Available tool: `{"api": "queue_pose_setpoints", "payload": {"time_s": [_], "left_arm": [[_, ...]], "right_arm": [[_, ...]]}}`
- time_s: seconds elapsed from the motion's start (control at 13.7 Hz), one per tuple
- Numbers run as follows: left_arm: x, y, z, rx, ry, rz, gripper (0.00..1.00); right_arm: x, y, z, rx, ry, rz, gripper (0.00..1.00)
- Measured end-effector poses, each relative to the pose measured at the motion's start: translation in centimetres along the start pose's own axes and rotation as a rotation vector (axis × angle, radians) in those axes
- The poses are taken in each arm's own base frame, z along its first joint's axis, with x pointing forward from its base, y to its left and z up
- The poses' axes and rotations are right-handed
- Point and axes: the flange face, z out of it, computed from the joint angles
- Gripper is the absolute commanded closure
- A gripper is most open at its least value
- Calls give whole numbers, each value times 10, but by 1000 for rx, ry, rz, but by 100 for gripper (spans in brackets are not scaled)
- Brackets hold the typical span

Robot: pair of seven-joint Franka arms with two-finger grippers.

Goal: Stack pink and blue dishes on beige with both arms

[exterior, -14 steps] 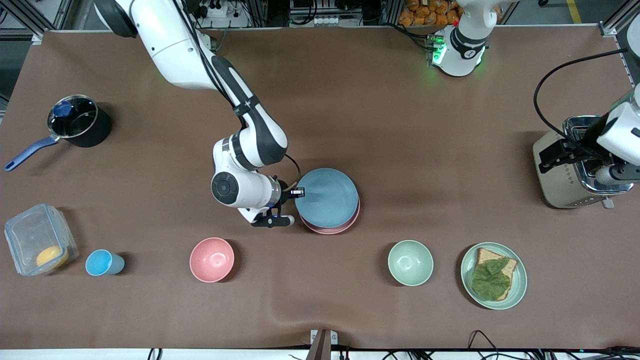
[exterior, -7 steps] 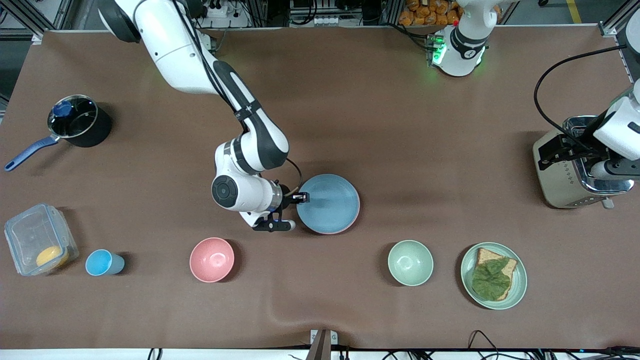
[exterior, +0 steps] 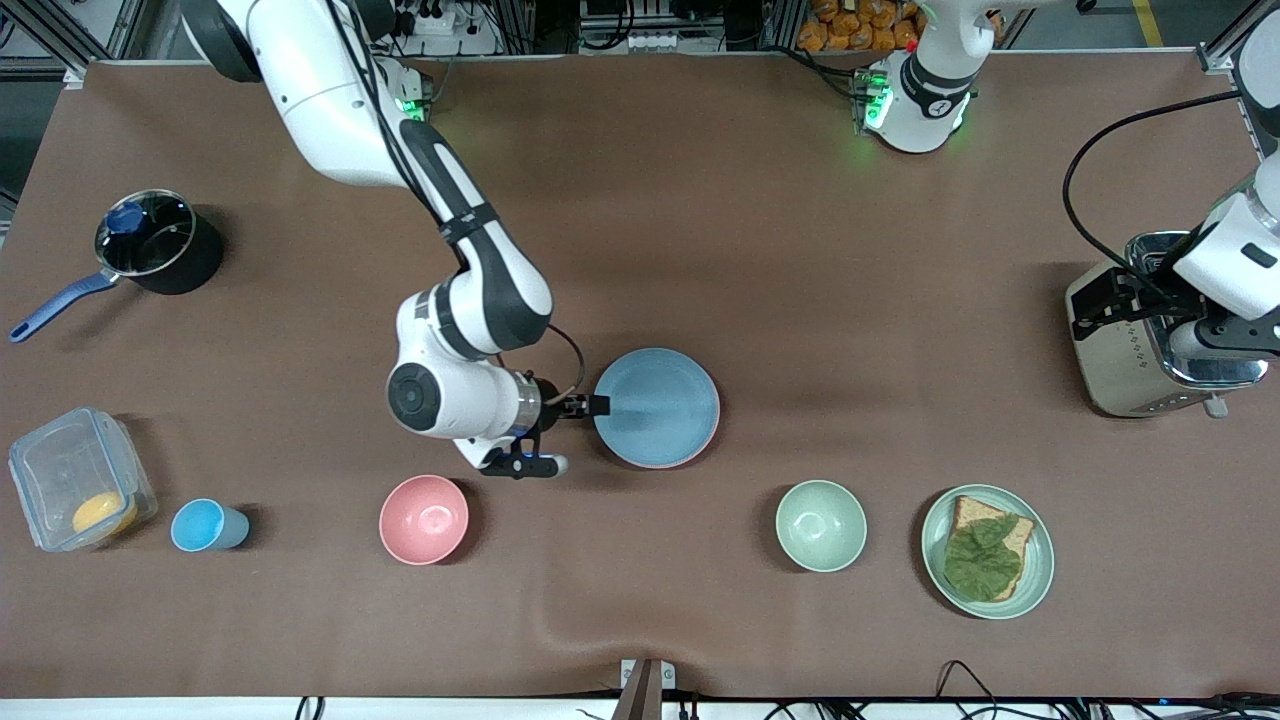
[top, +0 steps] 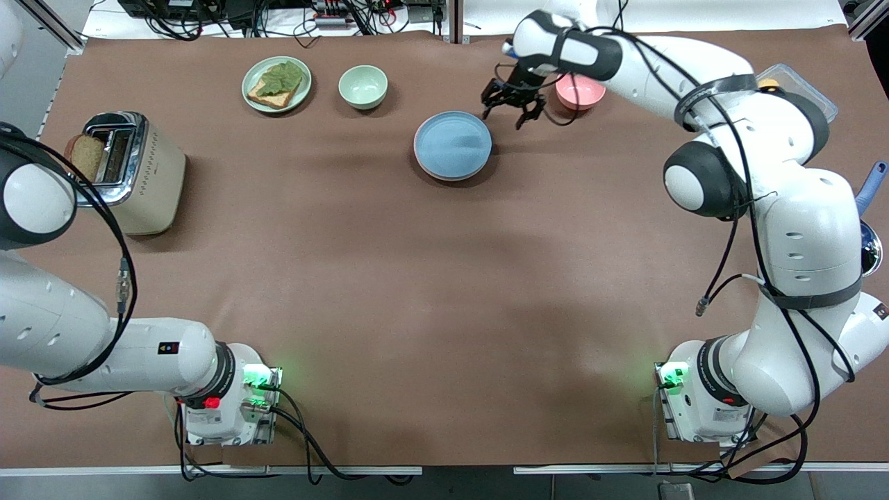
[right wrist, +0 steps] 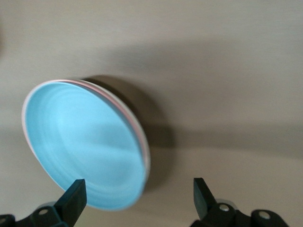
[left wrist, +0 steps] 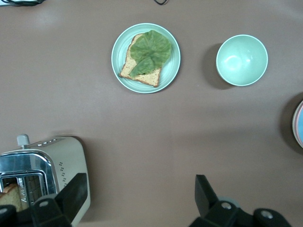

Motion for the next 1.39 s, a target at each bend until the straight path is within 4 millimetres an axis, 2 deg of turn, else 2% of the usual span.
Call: {"api": "queue_pose_setpoints", "payload": {"time_s": [0.15, 0.44, 0.66, 1.02, 1.39], "left_arm": [[0, -3, 0, 1, 1, 4, 0], [-1, -4, -1, 2, 3, 3, 0], [-1, -4, -1, 2, 2, 2, 0], [-1, -7, -1, 3, 1, -3, 0], [-1, -9, 0, 3, 0, -6, 0]], "right_arm": [[2, 23, -39, -38, -25, -15, 0], [4, 83, -112, -81, -45, -27, 0], [4, 122, -148, -175, -41, -8, 0], [-4, 163, -196, -276, -26, 0, 0], [-31, 205, -272, -313, 47, 39, 0]]}}
